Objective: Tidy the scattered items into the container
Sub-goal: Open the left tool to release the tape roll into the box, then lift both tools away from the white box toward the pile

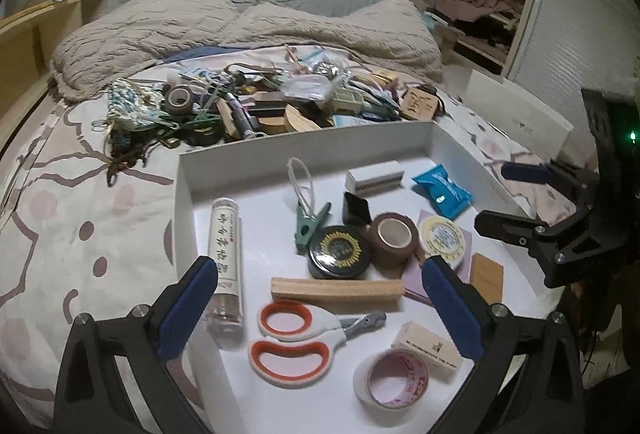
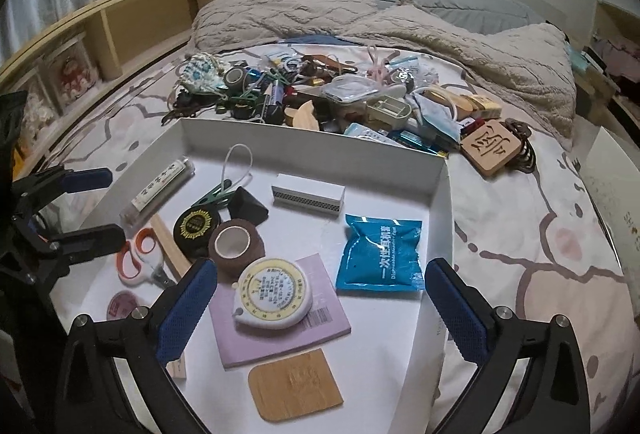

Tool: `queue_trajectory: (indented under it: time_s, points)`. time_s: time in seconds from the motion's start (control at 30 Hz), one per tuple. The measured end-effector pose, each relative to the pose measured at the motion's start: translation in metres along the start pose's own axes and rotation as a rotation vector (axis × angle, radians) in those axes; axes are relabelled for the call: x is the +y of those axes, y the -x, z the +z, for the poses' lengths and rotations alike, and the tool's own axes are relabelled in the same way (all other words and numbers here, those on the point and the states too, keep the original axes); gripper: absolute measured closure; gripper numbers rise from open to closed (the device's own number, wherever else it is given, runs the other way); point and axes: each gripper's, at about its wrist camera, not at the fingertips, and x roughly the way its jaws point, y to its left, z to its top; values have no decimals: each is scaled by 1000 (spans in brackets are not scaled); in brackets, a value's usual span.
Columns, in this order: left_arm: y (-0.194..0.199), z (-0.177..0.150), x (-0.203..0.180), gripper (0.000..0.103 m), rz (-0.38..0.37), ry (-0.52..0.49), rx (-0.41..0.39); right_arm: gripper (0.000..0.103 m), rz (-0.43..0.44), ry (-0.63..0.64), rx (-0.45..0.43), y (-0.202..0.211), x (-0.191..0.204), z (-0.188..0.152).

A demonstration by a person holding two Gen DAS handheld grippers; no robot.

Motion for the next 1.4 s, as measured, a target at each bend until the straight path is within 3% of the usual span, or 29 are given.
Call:
queue_trajectory:
  time_s: [0.47, 0.9, 1.2, 1.4]
  points:
    - [9, 8, 36, 0, 84, 85, -54, 0, -31, -75, -38, 7, -33, 16]
    - [25, 28, 103, 0, 241, 172, -157, 0, -110, -205, -63, 12, -102, 33]
    - [14, 44, 142, 0, 258, 226, -196, 0, -167, -215, -93, 0, -133, 42]
    - [-5, 53, 159, 1, 242, 248, -175, 0, -195, -219, -85, -17, -142, 45]
